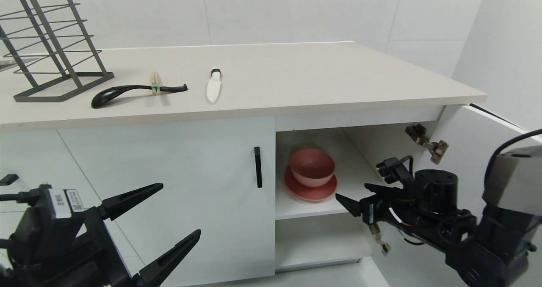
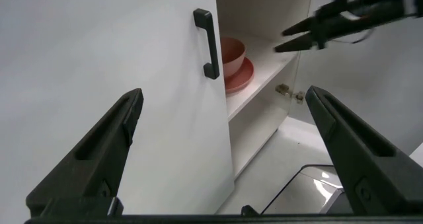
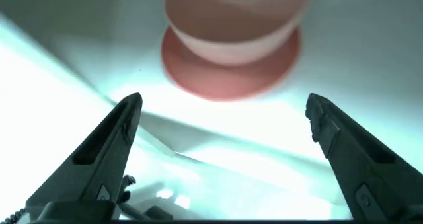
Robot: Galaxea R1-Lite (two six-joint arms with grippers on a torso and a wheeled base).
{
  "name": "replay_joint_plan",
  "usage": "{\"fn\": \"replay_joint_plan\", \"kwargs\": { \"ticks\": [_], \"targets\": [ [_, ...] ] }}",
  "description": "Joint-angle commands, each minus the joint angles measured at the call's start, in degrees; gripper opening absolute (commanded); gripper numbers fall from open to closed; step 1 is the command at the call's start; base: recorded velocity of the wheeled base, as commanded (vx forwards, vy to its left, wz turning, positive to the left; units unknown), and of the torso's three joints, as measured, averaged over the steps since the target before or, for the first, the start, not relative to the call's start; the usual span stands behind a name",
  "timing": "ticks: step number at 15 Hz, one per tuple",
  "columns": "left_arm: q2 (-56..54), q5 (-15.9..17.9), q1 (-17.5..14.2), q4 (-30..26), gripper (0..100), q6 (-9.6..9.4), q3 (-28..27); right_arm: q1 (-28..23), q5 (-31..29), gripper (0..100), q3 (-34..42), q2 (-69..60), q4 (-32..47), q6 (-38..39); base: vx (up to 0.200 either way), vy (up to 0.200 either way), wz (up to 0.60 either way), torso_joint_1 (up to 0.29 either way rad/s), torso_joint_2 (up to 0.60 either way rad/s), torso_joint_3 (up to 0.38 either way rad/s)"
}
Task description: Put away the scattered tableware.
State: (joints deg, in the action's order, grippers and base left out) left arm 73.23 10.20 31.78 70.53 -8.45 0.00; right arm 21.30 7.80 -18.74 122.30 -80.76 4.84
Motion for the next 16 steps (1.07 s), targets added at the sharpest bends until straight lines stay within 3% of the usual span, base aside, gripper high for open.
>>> {"fn": "replay_joint_plan", "kwargs": {
  "ticks": [1,5,8,11,14,16],
  "targets": [
    [0.7,0.0,0.0,0.0,100,0.01,0.0,0.2,-1.5,100,15.5,-13.5,-9.2,-1.1,0.0,0.0,0.0,0.0,0.0,0.0],
    [2.4,0.0,0.6,-0.3,100,-0.08,0.0,0.7,-1.6,100,18.7,-25.9,-9.2,-1.2,0.0,0.0,0.0,0.0,0.0,0.0],
    [2.6,-0.1,1.1,-0.2,100,-0.08,0.0,0.1,-5.2,100,18.7,-37.3,-9.2,-1.2,0.0,0.0,0.0,0.0,0.0,0.0],
    [0.0,-0.5,0.3,-1.3,100,0.27,0.0,-0.3,-4.8,100,18.6,-47.7,-4.2,-2.6,0.0,0.0,0.0,0.0,0.0,0.0],
    [-18.2,-4.3,-4.5,-12.8,100,1.68,0.0,-1.3,-3.7,100,14.4,-61.0,3.1,-3.5,0.0,0.0,0.0,0.0,0.0,0.0],
    [-38.0,-5.3,-8.8,-30.2,100,4.05,0.0,-5.8,1.8,100,8.3,-71.8,15.6,-3.8,0.0,0.0,0.0,0.0,0.0,0.0]
  ]
}}
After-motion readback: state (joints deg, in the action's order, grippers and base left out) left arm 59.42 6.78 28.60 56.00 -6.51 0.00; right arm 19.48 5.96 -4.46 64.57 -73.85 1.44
